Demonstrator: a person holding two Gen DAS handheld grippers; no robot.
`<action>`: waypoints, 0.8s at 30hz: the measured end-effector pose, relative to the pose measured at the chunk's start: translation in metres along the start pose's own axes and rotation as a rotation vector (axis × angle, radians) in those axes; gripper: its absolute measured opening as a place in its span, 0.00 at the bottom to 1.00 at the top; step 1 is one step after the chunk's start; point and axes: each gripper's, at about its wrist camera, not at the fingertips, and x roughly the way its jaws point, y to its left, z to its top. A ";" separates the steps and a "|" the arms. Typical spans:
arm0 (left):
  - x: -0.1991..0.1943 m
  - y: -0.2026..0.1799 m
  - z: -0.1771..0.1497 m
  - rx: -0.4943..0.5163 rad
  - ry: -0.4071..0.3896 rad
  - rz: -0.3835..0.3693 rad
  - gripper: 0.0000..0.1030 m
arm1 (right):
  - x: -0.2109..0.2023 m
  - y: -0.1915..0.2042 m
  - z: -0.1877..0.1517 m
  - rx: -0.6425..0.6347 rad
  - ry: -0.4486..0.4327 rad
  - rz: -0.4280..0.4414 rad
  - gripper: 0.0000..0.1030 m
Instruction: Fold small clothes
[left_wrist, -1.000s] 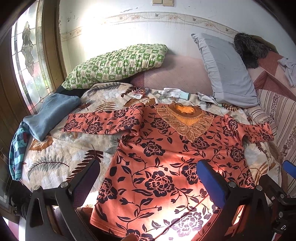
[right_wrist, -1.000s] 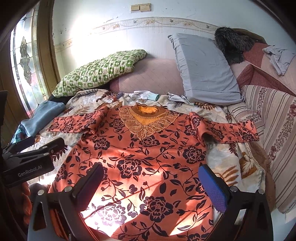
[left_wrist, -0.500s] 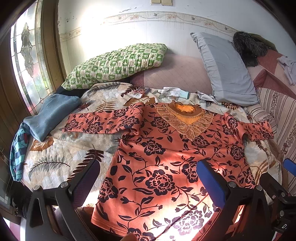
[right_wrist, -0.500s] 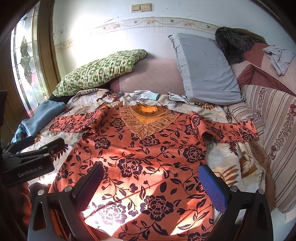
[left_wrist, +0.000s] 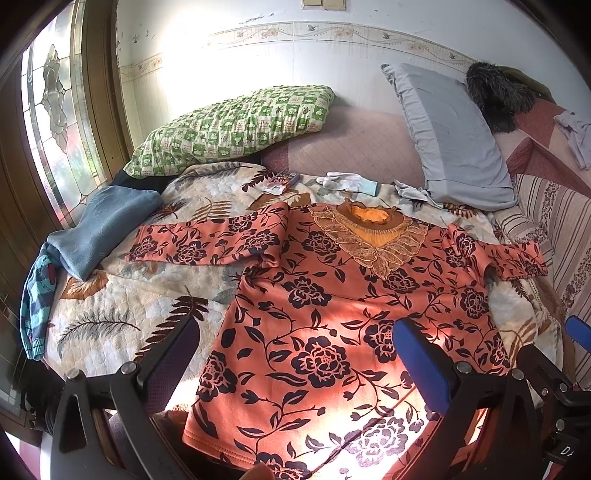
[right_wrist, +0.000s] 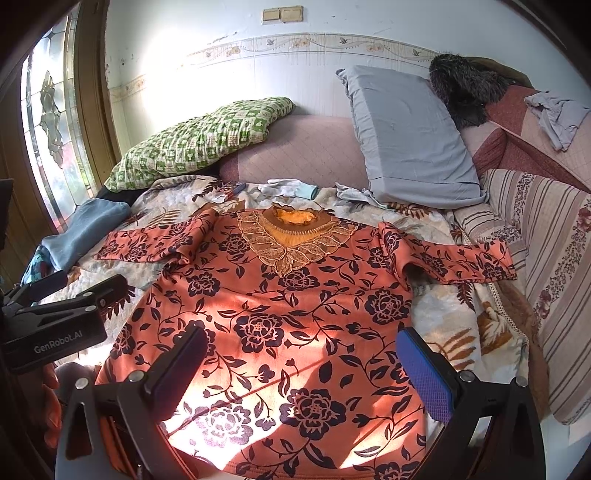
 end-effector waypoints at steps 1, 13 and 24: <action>0.000 0.000 0.000 0.000 -0.001 0.000 1.00 | 0.000 0.000 0.000 0.000 0.001 0.000 1.00; 0.001 0.001 -0.001 0.003 0.005 0.003 1.00 | 0.001 0.001 0.000 -0.001 0.003 0.000 1.00; 0.003 0.002 -0.002 0.004 0.008 0.003 1.00 | 0.003 0.002 0.001 -0.001 0.004 0.002 1.00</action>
